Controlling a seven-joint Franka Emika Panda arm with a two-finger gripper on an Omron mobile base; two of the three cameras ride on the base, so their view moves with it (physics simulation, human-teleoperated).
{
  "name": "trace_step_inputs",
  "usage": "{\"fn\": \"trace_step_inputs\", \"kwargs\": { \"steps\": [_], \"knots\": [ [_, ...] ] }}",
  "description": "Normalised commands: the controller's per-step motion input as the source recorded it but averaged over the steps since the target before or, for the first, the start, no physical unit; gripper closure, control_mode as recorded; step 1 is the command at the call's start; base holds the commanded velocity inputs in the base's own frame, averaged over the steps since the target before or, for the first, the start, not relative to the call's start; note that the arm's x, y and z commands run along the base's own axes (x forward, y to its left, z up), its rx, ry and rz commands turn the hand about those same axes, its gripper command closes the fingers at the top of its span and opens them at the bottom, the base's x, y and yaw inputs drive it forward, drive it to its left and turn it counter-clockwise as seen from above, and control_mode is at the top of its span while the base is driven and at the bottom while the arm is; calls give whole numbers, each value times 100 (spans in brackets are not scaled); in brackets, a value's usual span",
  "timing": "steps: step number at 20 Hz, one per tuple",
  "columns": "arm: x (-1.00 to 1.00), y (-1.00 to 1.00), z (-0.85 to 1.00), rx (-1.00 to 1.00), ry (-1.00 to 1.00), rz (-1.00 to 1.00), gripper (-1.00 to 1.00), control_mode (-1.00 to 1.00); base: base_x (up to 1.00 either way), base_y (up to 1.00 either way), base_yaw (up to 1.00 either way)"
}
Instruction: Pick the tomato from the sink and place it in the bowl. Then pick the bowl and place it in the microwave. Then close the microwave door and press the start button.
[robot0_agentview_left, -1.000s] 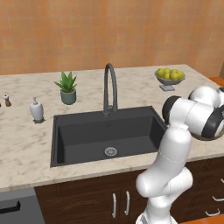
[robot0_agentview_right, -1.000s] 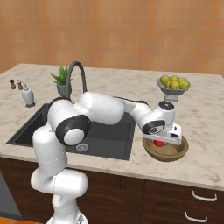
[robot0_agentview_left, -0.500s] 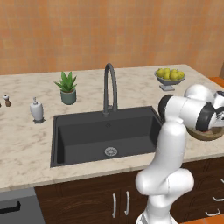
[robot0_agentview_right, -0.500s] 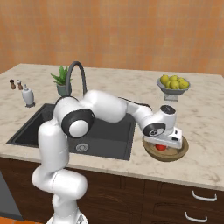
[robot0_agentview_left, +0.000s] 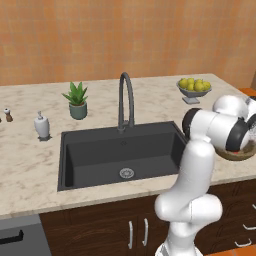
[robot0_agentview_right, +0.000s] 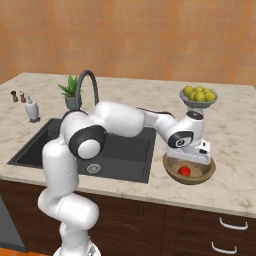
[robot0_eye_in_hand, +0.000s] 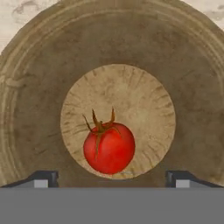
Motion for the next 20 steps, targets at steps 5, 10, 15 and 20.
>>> {"fn": "trace_step_inputs", "kwargs": {
  "steps": [5,10,15,20],
  "knots": [
    [-41,55,56,-5,2,1,-100,-100,0,0,0],
    [-3,90,0,-12,11,5,-100,-100,0,0,0],
    [21,46,-2,-17,7,0,-100,-100,0,0,0],
    [37,0,-22,-1,4,1,-100,-100,0,0,0]
  ]
}}
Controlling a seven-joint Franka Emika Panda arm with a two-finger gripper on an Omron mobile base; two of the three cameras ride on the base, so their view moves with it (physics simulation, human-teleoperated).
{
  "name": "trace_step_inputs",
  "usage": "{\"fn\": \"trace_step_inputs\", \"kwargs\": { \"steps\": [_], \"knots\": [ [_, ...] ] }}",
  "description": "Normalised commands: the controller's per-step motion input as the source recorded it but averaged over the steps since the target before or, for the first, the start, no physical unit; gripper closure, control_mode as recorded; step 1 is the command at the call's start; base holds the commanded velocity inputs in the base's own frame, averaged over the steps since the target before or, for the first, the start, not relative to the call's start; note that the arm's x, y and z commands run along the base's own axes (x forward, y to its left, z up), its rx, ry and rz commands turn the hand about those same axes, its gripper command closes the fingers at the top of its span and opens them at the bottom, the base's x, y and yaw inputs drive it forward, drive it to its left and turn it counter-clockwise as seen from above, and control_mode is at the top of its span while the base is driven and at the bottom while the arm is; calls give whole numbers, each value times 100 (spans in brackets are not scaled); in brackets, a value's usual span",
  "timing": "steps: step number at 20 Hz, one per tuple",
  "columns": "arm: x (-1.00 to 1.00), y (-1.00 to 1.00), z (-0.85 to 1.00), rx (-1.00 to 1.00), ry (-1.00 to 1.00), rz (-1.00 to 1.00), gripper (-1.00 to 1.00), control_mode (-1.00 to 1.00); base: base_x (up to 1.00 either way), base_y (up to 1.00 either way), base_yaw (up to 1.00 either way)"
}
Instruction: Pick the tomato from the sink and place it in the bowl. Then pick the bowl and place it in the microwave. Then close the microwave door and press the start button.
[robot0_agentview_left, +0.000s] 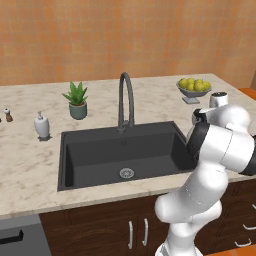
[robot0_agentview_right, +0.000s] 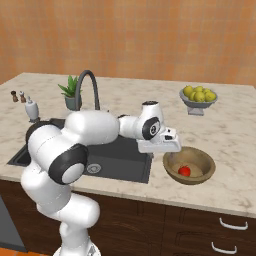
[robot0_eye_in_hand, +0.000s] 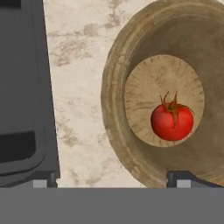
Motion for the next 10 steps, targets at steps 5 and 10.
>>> {"fn": "trace_step_inputs", "kwargs": {
  "steps": [5,10],
  "knots": [
    [40,-13,-19,0,1,5,-100,-100,0,0,0],
    [27,-19,-17,1,0,2,-100,-100,0,0,0]
  ]
}}
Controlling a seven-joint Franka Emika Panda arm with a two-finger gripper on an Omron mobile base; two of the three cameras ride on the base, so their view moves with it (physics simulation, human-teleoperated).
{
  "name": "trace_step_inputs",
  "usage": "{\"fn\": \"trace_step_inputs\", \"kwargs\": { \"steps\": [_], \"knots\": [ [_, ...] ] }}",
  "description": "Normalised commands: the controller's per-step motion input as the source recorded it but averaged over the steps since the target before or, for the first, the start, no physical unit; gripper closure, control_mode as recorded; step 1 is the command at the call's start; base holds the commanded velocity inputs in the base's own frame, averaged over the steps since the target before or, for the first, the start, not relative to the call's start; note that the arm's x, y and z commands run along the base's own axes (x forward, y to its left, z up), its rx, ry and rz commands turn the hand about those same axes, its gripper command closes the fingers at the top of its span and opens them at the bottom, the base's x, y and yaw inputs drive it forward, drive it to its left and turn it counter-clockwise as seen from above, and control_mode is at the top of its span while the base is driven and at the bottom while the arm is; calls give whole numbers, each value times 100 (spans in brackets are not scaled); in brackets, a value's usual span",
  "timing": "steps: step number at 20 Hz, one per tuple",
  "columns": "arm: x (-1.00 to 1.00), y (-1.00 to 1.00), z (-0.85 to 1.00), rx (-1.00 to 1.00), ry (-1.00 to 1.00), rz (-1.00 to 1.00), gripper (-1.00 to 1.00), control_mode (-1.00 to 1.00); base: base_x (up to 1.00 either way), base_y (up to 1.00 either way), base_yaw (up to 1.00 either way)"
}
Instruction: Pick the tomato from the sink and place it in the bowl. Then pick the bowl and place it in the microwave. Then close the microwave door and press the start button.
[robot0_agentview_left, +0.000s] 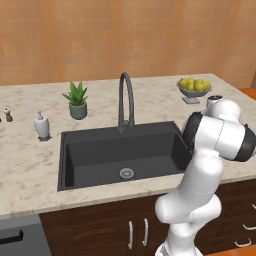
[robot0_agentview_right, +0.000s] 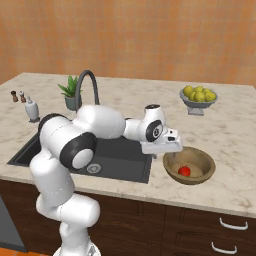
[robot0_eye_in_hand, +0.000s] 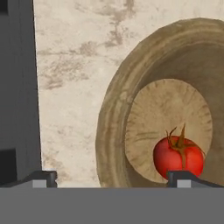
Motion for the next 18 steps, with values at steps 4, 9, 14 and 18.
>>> {"fn": "trace_step_inputs", "kwargs": {
  "steps": [4,9,14,18],
  "knots": [
    [10,-10,-37,0,0,0,-100,-100,0,0,0],
    [14,-9,-43,0,0,0,-100,-100,0,0,0],
    [15,-11,-38,0,0,2,100,-100,0,0,0],
    [0,0,-2,0,0,0,100,-100,0,0,0]
  ]
}}
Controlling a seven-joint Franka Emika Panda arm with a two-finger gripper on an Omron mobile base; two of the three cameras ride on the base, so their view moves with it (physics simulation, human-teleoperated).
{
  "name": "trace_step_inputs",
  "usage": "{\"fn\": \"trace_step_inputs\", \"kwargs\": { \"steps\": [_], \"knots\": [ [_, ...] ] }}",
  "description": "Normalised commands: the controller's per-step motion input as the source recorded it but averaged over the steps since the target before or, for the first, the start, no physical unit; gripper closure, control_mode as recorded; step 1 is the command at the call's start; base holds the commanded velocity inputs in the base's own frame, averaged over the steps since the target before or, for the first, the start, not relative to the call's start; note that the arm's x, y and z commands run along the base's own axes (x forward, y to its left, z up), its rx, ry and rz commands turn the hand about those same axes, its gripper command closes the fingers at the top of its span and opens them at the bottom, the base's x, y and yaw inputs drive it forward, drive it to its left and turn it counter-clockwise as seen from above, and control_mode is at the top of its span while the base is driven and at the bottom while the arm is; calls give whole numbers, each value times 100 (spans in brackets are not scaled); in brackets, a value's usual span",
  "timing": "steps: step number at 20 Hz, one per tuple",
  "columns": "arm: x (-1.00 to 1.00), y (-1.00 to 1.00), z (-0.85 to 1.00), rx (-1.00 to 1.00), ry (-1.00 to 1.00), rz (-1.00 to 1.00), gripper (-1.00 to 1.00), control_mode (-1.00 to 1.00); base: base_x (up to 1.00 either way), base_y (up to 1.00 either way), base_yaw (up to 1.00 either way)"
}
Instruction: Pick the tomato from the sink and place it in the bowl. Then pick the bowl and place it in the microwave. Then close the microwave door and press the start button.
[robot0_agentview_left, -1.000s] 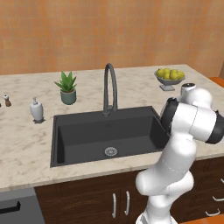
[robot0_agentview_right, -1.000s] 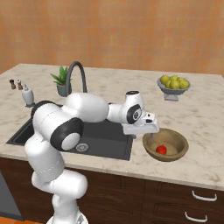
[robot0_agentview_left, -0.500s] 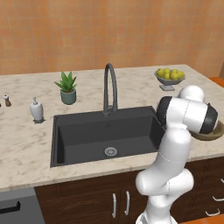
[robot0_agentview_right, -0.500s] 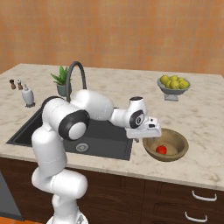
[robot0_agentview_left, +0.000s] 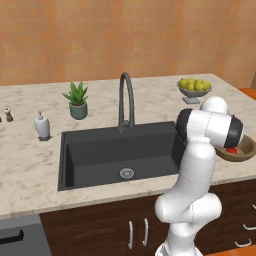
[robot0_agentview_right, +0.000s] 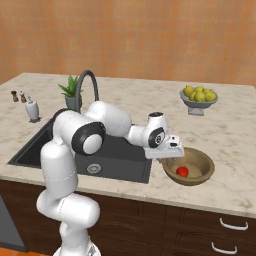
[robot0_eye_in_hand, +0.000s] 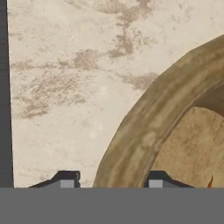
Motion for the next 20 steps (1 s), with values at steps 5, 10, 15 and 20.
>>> {"fn": "trace_step_inputs", "kwargs": {
  "steps": [5,10,15,20],
  "knots": [
    [0,0,0,0,0,0,100,-100,0,0,0],
    [-29,34,40,-11,-11,3,100,-100,0,0,0],
    [-64,17,63,-44,-8,21,100,-100,0,0,0],
    [-47,1,100,-9,20,32,100,-100,0,0,0]
  ]
}}
